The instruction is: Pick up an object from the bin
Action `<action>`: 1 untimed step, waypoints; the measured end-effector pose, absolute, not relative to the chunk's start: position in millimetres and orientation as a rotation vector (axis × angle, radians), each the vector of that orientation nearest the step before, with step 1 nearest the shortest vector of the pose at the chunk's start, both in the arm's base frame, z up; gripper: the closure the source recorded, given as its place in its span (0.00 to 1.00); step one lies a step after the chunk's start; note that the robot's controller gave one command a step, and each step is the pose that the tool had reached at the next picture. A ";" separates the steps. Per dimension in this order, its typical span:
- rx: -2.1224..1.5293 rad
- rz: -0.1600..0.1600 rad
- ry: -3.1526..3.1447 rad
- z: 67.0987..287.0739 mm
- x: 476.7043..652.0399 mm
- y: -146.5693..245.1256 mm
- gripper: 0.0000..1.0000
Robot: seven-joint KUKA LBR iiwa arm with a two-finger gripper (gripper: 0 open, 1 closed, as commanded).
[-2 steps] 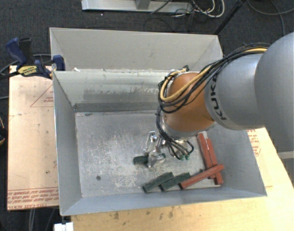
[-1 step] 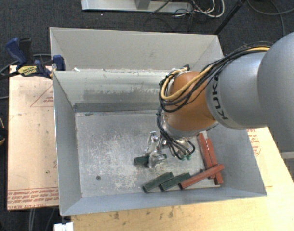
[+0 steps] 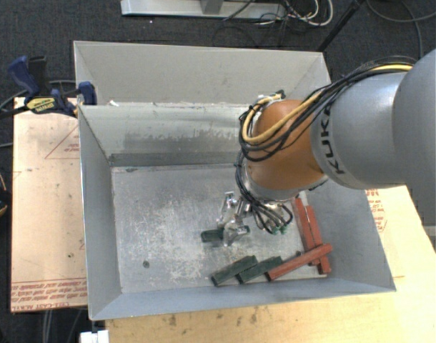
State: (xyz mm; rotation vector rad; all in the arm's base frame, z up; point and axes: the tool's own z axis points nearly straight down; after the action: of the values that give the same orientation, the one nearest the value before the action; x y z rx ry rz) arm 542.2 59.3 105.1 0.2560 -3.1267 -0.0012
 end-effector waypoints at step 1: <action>0.256 -0.001 -3.132 121.7 543.4 59.6 1.00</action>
Offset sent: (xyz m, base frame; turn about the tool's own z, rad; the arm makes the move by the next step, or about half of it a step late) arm -0.0001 0.0001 0.0715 0.0000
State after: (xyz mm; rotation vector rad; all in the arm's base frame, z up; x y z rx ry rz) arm 543.4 59.6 121.7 0.2563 -3.1320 -0.0012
